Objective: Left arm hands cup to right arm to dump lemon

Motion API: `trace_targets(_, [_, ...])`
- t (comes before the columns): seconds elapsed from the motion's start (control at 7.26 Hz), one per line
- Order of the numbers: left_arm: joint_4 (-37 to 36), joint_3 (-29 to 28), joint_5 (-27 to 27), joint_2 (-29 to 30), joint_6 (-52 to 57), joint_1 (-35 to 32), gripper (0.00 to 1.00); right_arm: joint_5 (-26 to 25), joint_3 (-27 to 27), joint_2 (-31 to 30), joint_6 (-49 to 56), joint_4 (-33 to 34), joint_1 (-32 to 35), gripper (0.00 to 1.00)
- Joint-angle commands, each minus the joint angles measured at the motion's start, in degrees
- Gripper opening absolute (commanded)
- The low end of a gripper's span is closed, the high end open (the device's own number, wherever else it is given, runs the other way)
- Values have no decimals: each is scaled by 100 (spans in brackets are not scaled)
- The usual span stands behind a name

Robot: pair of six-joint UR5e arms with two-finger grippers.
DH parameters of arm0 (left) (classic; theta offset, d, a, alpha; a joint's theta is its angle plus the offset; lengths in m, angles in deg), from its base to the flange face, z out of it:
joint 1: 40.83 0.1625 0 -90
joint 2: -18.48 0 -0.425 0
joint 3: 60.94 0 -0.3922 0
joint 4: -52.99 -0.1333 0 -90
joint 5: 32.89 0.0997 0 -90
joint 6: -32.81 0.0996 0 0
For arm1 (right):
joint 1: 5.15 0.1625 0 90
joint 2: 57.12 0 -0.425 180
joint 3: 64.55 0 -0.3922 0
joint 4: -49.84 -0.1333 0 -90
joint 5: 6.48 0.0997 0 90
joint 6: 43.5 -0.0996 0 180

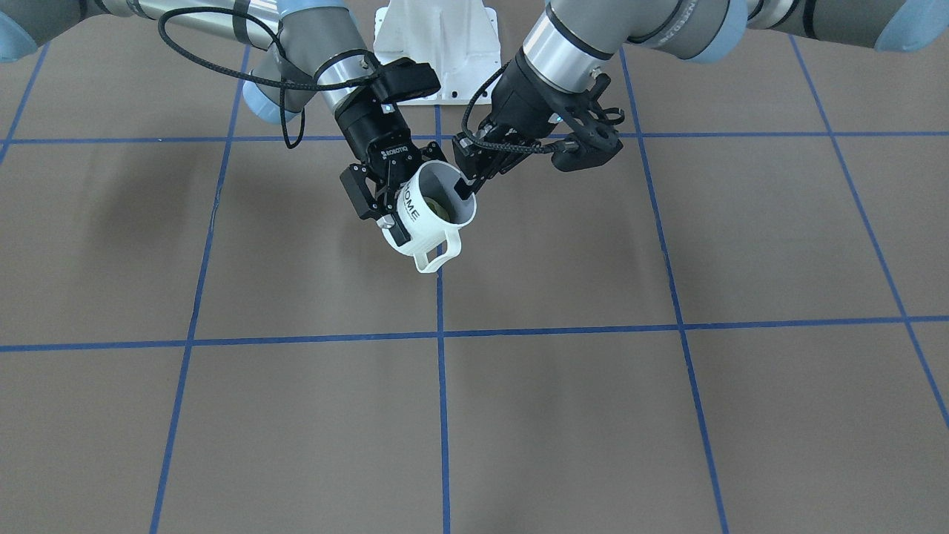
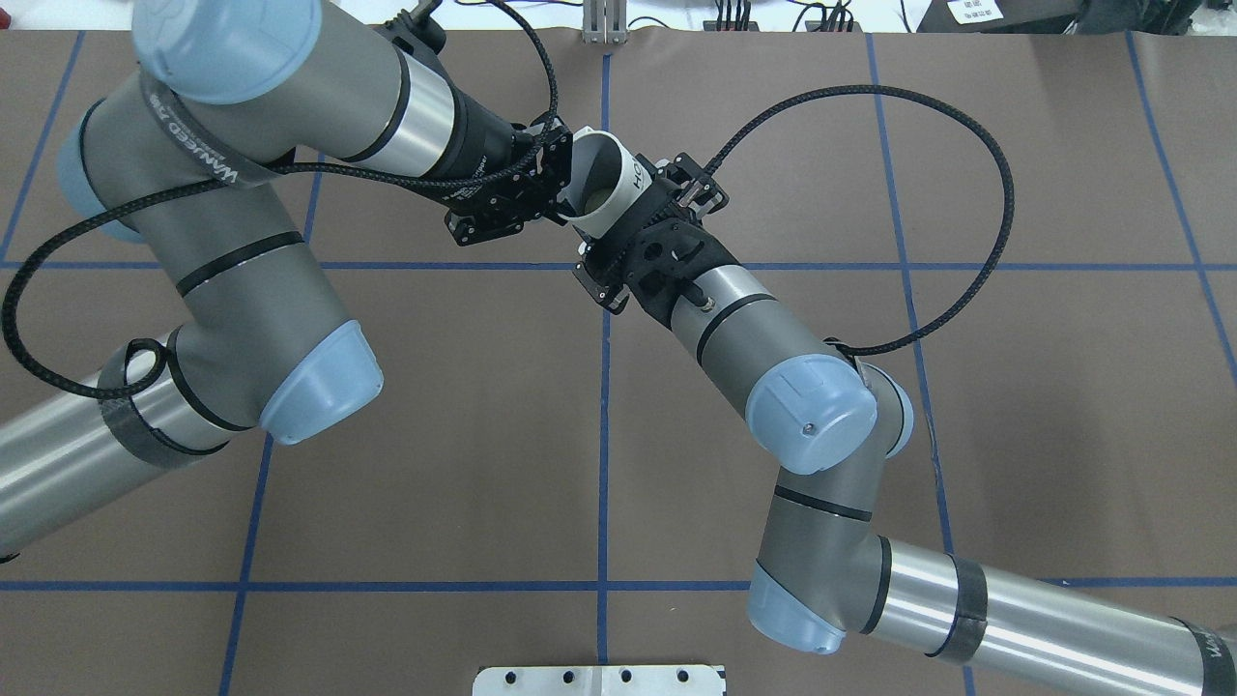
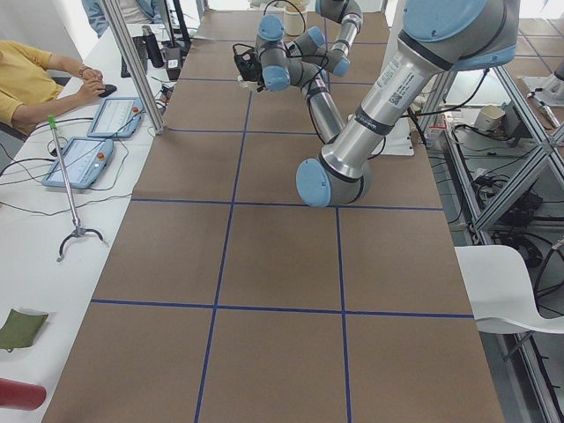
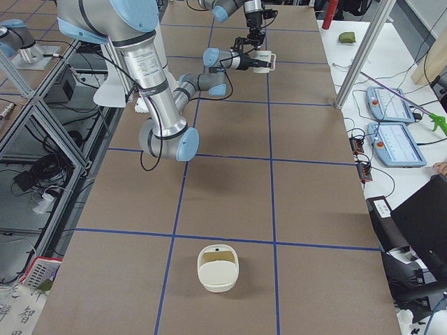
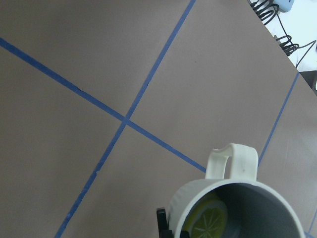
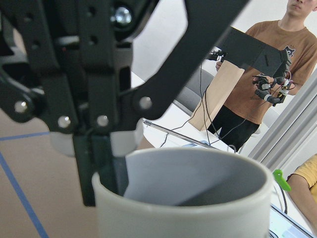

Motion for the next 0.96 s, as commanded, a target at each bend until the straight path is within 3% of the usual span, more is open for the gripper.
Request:
trace_targets(0.0, [9, 6, -21, -5, 110, -3, 86, 6, 19, -44, -777, 9, -15, 0])
trace_targets(0.14, [0, 6, -38, -5, 242, -3, 100, 15, 37, -88, -1148, 9, -24, 0])
trace_targets(0.28, [-8, -2, -116, -5, 522, -38, 100, 15, 37, -114, -1161, 9, -24, 0])
trace_targets(0.55, [-122, -2, -790, -14, 944, -615, 100, 15, 28, -158, -1213, 9, 2, 0])
trace_targets(0.69, [-523, 15, -1229, -66, 1477, -1054, 100, 15, 11, -176, -1579, 9, 19, 0])
trace_targets(0.83, [-866, 102, -1320, -276, 2187, -1249, 100, 15, 19, -228, -2261, 44, 98, 0])
